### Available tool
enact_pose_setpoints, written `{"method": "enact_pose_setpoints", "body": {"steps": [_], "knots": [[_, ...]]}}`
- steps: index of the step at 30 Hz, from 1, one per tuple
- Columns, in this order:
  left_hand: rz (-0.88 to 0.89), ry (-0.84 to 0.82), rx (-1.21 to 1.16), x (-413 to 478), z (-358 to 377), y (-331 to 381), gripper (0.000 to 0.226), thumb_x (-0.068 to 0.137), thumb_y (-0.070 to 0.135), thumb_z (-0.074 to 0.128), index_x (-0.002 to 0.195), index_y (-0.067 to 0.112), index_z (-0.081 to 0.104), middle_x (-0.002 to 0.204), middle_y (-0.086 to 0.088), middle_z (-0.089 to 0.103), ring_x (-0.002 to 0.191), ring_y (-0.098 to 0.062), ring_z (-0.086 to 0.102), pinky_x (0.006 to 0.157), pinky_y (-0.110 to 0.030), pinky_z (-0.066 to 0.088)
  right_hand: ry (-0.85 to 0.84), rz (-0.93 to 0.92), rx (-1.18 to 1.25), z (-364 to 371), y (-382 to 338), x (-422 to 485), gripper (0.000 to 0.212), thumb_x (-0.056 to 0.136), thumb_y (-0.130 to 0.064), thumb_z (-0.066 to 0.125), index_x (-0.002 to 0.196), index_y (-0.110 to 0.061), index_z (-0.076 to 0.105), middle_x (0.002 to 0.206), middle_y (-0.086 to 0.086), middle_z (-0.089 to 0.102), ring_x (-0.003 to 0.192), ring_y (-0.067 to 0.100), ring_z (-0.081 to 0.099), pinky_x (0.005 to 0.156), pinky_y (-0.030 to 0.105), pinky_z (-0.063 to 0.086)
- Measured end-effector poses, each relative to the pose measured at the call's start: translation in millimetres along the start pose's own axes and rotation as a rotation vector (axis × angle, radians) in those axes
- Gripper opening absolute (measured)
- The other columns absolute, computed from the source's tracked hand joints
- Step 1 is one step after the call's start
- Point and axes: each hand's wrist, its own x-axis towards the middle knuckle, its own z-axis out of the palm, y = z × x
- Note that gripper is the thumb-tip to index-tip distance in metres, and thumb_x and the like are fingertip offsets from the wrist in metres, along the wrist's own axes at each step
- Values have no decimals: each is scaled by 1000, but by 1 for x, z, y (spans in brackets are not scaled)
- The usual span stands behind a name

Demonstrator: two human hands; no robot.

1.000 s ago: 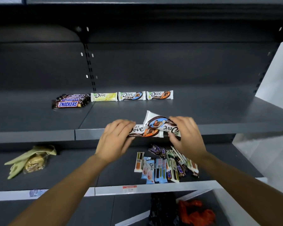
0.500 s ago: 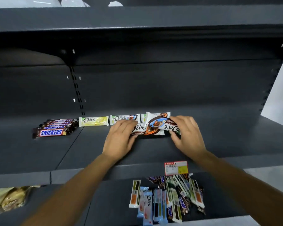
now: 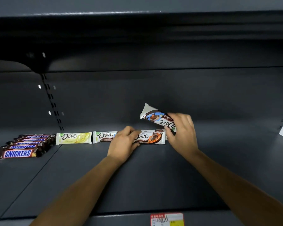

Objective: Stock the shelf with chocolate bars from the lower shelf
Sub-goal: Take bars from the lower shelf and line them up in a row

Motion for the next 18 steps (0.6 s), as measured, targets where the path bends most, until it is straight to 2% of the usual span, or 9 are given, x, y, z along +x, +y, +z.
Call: {"method": "enact_pose_setpoints", "body": {"steps": [4,6,9,12,15,18], "knots": [[30,-2,81,12,14,1,50,63,24,83,110,21,67,98,2,62,92,-25,56,74,-40,52,64,20,27,9,7,5,41,77,-19,59,117,-7,58,102,7,60,95,20,46,87,29,39],[-1,11,113,18,20,3,50,59,25,85,106,23,69,95,5,63,90,-24,56,72,-37,50,84,43,27,14,12,5,41,79,-22,56,117,-6,59,99,8,60,91,20,45,83,31,41],[-49,9,118,26,26,8,46,69,22,77,114,24,66,103,4,62,99,-26,52,81,-35,43,87,78,39,18,17,2,41,78,-20,57,117,-6,59,99,8,60,91,20,45,82,32,42],[-72,-54,130,33,30,9,46,82,32,65,126,26,56,118,6,55,112,-22,42,91,-32,37,49,102,38,21,20,-3,42,76,-14,64,117,-7,58,103,7,60,95,18,44,84,34,44],[-69,-96,161,35,31,8,46,85,40,61,129,27,53,123,7,51,115,-21,39,92,-31,34,24,120,28,23,22,-4,45,75,-9,69,118,-8,58,104,7,60,97,17,44,83,37,46],[-48,-67,145,34,31,7,45,83,36,65,125,23,58,118,2,55,110,-25,45,89,-35,37,10,131,32,24,23,-4,46,75,-9,69,119,-8,57,106,7,60,98,16,43,85,35,44]]}}
